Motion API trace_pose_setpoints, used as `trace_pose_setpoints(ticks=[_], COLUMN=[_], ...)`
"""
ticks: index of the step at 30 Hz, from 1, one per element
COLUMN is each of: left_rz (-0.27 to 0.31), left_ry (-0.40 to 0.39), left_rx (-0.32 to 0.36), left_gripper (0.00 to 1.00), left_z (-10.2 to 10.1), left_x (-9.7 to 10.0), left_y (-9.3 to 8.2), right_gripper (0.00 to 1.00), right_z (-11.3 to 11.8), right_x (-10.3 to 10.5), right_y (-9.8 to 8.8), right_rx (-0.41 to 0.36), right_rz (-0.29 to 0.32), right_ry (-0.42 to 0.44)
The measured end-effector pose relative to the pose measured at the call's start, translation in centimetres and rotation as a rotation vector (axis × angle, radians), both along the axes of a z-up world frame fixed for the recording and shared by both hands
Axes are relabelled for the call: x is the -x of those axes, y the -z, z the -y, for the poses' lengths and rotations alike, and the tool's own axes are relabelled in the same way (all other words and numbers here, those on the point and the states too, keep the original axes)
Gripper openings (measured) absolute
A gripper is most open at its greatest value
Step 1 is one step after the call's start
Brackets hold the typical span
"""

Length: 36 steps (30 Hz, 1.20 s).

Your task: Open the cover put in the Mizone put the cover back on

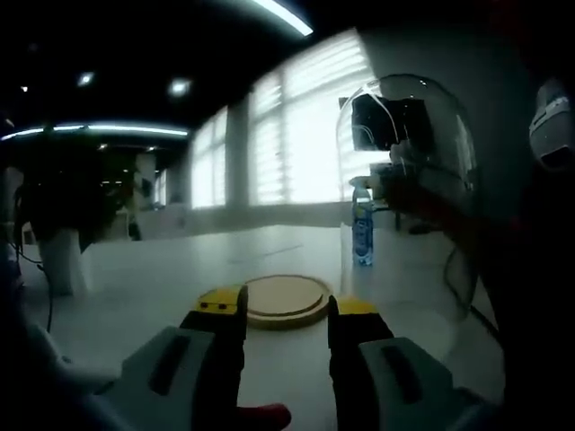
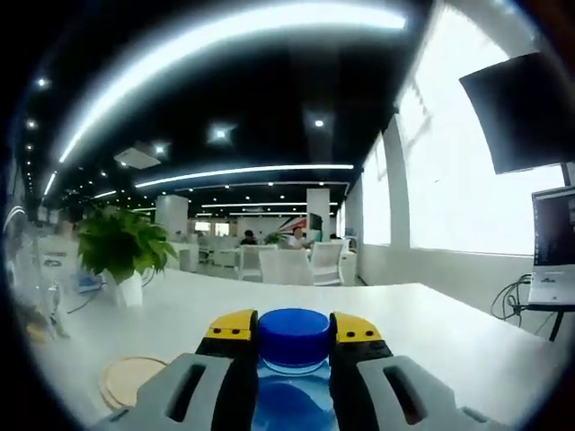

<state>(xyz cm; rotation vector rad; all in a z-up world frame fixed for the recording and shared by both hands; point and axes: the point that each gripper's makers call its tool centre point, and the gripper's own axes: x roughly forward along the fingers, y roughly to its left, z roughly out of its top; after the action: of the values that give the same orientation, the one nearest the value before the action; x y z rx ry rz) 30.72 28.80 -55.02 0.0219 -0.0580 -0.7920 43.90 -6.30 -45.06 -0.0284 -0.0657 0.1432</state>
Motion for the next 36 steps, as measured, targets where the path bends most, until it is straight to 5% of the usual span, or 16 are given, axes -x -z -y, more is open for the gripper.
trace_pose_setpoints(ticks=[9, 21, 22, 23, 25, 29, 32, 36], left_rz=[-0.023, -0.113, -0.102, -0.038, -0.043, 0.006, -0.038, -0.016], left_ry=[0.014, -0.12, -0.112, -0.061, -0.119, -0.146, -0.172, -0.199], left_rx=[0.064, 0.171, 0.164, 0.082, 0.1, 0.02, 0.117, 0.18], left_gripper=[0.22, 0.18, 0.1, 0.02, 0.02, 0.02, 0.03, 0.03], left_z=[0.0, -2.1, -2.0, -1.3, -1.5, -1.1, -1.6, -2.7], left_x=[0.1, -1.9, -2.0, -1.4, -1.6, -1.5, -1.7, -1.9], left_y=[-0.5, -0.5, -0.6, -0.6, -0.9, -1.2, -1.9, -3.0], right_gripper=[0.25, 0.25, 0.25, 0.25, 0.25, 0.25, 0.25, 0.25], right_z=[-0.4, -0.1, -0.1, -0.1, -0.1, -0.1, 0.0, -0.1], right_x=[-0.1, 0.1, 0.1, 0.1, 0.1, 0.1, 0.0, 0.1], right_y=[0.0, 0.0, 0.0, -0.1, -0.1, -0.1, -0.1, 0.0], right_rx=[0.008, -0.014, -0.014, -0.013, -0.011, -0.011, -0.012, -0.011], right_rz=[0.009, 0.028, 0.029, 0.03, 0.028, 0.028, 0.032, 0.023], right_ry=[-0.009, -0.004, -0.004, -0.004, -0.003, -0.005, -0.003, -0.005])
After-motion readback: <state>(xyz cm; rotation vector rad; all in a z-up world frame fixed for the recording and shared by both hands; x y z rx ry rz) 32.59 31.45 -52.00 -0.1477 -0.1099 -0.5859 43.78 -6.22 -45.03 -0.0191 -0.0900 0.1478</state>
